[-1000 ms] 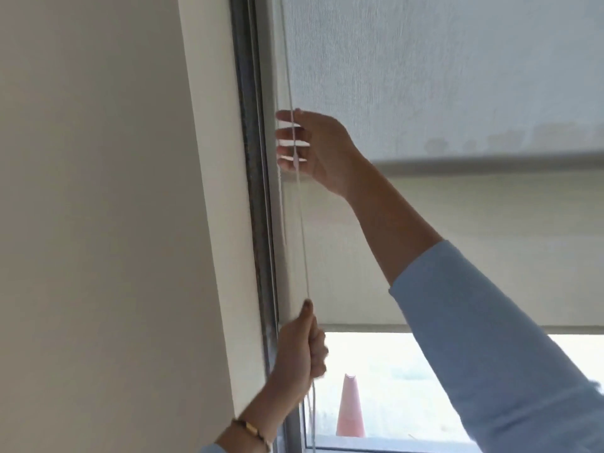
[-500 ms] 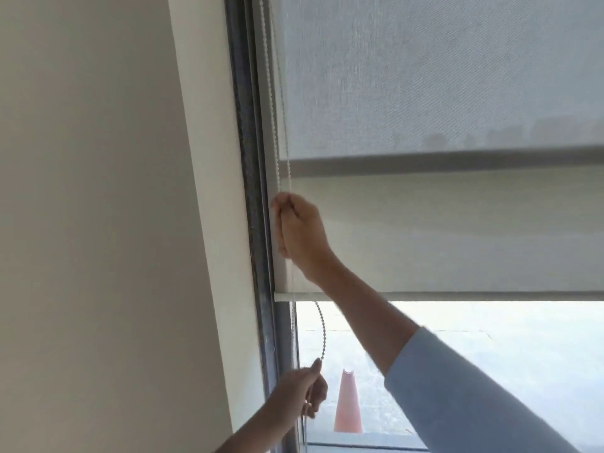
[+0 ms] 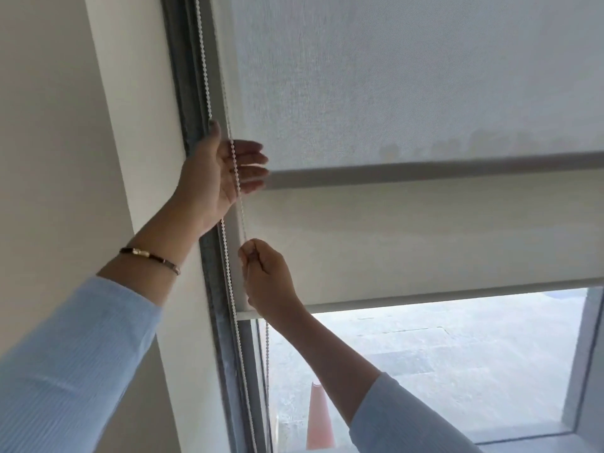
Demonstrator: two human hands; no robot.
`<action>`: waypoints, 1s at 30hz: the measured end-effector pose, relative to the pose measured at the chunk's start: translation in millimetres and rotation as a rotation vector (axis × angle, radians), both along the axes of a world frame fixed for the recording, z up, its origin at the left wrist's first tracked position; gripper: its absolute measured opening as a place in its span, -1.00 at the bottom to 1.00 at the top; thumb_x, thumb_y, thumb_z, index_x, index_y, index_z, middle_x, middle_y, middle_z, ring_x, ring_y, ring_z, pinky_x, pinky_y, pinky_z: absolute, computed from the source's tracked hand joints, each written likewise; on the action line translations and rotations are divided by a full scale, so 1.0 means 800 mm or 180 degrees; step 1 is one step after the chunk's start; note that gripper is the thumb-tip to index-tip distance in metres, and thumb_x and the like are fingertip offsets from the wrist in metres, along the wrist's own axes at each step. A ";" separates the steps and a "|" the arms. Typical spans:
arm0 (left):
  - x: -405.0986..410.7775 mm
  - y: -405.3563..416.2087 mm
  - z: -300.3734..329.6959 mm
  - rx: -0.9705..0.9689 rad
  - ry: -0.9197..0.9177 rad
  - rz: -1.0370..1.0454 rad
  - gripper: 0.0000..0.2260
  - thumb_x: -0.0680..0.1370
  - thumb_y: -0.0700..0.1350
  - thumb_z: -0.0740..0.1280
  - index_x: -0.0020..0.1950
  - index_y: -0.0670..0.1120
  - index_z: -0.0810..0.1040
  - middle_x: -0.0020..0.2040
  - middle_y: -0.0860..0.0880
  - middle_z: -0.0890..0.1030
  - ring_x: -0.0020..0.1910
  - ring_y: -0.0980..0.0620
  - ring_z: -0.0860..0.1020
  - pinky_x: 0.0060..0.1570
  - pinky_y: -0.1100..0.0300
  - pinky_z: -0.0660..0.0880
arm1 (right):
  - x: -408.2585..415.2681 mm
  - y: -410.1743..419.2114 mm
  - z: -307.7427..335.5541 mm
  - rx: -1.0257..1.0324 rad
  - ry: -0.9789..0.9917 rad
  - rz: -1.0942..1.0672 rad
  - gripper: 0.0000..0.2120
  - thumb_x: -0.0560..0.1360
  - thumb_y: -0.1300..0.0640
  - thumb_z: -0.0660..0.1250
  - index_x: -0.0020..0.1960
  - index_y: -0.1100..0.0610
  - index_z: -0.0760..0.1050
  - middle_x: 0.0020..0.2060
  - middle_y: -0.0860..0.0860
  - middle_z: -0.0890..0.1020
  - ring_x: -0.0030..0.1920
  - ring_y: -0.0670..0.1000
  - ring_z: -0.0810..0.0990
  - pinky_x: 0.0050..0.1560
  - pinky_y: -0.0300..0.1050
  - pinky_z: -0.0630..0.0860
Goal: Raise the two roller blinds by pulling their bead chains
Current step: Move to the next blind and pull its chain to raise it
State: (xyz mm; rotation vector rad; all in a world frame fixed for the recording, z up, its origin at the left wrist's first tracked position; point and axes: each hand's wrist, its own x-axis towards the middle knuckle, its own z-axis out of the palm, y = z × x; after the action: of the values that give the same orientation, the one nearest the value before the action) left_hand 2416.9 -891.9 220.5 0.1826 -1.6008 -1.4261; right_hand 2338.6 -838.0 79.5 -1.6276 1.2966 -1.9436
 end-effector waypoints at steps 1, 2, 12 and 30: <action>-0.006 -0.001 0.021 0.0036 0.0053 0.0069 -0.35 0.66 0.25 -0.02 -0.19 -0.07 0.73 -0.24 -0.05 0.71 -0.23 -0.02 0.68 -0.16 0.08 0.64 | -0.002 -0.001 -0.002 0.0022 0.0042 -0.0040 -0.82 0.48 0.19 0.05 -0.26 0.13 0.35 -0.43 0.00 0.34 -0.39 0.03 0.29 -0.35 -0.09 0.25; -0.013 -0.002 0.038 0.0101 0.0125 0.0166 -0.34 0.65 0.26 -0.01 -0.28 -0.07 0.72 -0.29 -0.04 0.68 -0.29 0.00 0.66 -0.19 0.10 0.62 | -0.004 -0.002 -0.005 0.0065 0.0079 -0.0074 -0.83 0.47 0.17 0.04 -0.25 0.17 0.34 -0.42 0.03 0.34 -0.35 0.05 0.31 -0.32 -0.05 0.26; -0.039 -0.005 0.129 0.0494 0.0615 0.0265 -0.40 0.65 0.22 0.13 -0.50 -0.06 0.47 -0.51 0.04 0.35 -0.53 0.10 0.21 -0.48 0.30 0.18 | -0.024 -0.002 -0.104 0.0706 0.0585 -0.0138 -0.74 0.55 0.21 0.08 -0.29 -0.01 0.30 -0.45 -0.13 0.33 -0.44 -0.19 0.25 -0.37 -0.27 0.20; -0.096 0.102 0.093 0.0267 0.1049 -0.0412 -0.51 0.66 0.15 0.19 -0.43 0.05 0.17 -0.51 0.09 0.13 -0.56 0.12 0.05 -0.64 0.33 0.04 | -0.148 0.059 0.156 0.1190 0.0158 0.1846 -0.38 0.31 0.32 0.19 0.38 0.10 0.42 0.32 0.04 0.51 0.47 0.12 0.37 0.45 0.27 0.24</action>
State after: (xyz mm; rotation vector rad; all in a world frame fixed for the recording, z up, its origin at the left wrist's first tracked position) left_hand 2339.8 -810.4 294.9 -0.1059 -1.3026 -1.5342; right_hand 2219.8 -791.2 204.5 -1.6261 0.9775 -1.2451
